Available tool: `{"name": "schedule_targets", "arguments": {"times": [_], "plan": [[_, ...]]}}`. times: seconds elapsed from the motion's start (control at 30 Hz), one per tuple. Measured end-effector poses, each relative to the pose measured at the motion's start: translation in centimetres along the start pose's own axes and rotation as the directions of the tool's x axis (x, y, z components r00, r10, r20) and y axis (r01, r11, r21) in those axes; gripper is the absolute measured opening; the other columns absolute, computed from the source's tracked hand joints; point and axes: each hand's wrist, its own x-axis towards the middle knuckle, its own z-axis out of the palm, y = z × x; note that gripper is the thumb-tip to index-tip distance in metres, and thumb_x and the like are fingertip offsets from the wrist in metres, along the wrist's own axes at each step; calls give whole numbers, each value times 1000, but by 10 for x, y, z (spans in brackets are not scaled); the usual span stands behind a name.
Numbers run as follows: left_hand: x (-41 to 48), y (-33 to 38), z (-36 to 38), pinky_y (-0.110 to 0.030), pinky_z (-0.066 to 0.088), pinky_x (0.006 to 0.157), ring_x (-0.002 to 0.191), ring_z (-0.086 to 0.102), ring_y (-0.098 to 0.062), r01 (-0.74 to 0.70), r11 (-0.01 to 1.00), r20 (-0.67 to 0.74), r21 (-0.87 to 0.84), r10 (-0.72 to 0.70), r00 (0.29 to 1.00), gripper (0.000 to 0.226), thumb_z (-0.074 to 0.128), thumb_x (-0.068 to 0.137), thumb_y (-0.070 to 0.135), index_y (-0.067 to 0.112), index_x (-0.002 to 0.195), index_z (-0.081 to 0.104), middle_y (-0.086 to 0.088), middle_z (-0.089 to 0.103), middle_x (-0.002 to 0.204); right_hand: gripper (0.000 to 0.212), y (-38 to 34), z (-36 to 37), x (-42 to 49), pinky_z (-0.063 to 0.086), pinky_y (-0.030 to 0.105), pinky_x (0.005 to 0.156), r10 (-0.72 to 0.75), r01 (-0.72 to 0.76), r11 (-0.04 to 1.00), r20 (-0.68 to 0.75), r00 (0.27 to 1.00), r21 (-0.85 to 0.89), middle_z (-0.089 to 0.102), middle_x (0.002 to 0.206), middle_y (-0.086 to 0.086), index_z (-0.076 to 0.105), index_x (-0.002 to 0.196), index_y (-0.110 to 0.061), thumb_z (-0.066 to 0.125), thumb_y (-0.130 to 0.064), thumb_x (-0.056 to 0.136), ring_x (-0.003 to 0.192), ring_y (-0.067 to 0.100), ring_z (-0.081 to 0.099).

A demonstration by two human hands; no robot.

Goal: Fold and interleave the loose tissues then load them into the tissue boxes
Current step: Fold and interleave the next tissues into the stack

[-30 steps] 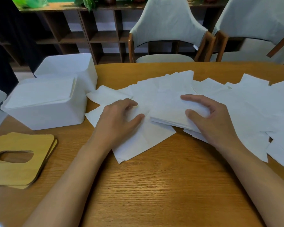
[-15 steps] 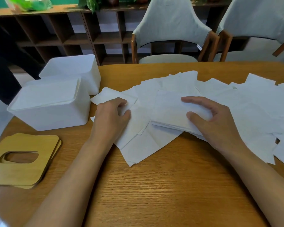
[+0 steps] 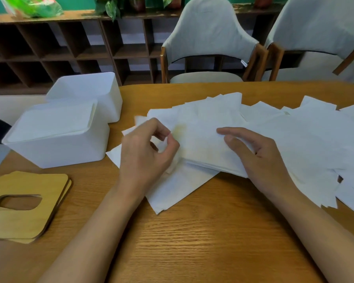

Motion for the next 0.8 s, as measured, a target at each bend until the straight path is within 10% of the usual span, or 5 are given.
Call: {"name": "schedule_targets", "arguments": {"times": [0.27,0.67,0.8], "plan": [[-20,26,31,-45,54,77,100,65,-13,-202,966,167,-164,229,959,10,80,84,12,11,89,71,2,68,102,28,-3,10,-3,31,2,84,69,-71,995,25,997,63,55,98,-52,64,103,-52,54,-66,81,102,-34,43],[-1,3,2,-51,36,109,125,57,-5,-159,986,243,-47,165,956,35,72,96,36,25,129,68,14,69,123,19,-6,4,0,34,-5,72,28,-31,999,110,994,30,58,91,-50,67,90,-44,61,-29,99,98,-25,49],[5,2,-8,-49,49,88,104,63,-8,-124,983,263,-136,156,952,21,76,94,33,23,113,77,11,71,105,12,-6,1,-2,45,8,79,-7,-7,995,136,991,103,67,101,-34,72,97,-39,64,-31,95,106,-10,56]]}}
